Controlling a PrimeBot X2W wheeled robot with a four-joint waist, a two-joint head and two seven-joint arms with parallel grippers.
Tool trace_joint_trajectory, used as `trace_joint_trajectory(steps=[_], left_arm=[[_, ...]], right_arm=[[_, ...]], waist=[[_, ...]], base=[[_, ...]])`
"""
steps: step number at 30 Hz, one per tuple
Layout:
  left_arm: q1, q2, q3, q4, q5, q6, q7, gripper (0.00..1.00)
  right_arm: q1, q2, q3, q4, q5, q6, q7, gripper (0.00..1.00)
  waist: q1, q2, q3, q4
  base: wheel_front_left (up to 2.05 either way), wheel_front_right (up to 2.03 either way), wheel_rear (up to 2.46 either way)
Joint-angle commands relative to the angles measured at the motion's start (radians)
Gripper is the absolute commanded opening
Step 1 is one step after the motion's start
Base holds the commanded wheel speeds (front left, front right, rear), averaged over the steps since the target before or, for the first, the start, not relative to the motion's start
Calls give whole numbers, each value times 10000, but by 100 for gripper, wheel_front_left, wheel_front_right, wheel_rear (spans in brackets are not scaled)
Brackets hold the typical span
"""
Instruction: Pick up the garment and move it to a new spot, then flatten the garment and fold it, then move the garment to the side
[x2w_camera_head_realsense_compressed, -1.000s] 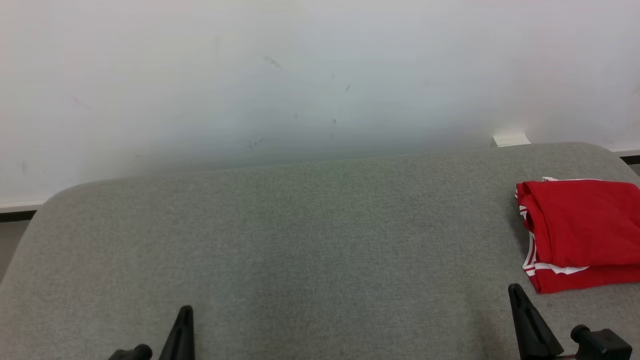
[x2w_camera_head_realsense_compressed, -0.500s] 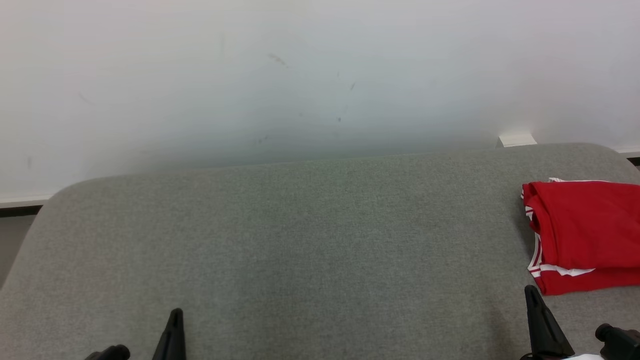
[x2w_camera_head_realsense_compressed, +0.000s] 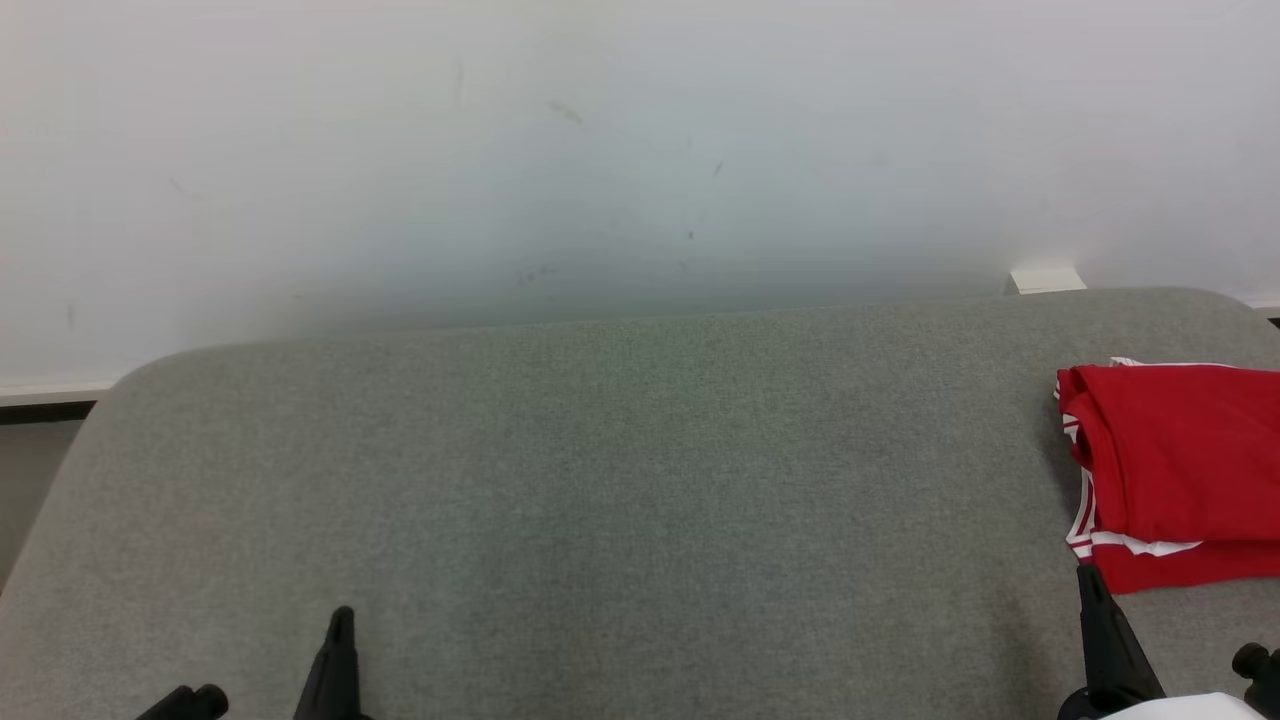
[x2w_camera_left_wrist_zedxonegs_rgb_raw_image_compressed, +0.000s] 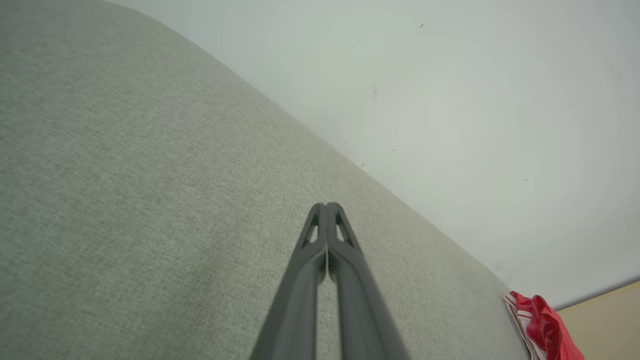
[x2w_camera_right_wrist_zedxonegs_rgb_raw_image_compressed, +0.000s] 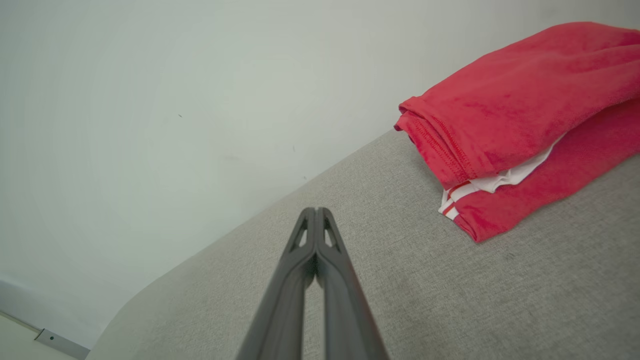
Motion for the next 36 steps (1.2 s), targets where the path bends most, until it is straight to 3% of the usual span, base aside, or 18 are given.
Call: trace_joint_trajectory(steps=[1,36], left_arm=[[-271,49,62,-146,-311,-53,78,0],[-670,79,513,-103,-4489,-341,1217,0]], right_arm=[[-294,-21,-102,-167,280,-5,65,0],[-470,183,-925,-248,3934,-10,1193,0]], waist=[[0,-1,4,10],[0,-1,122,344]], base=[[0,0,0],[0,0,0]])
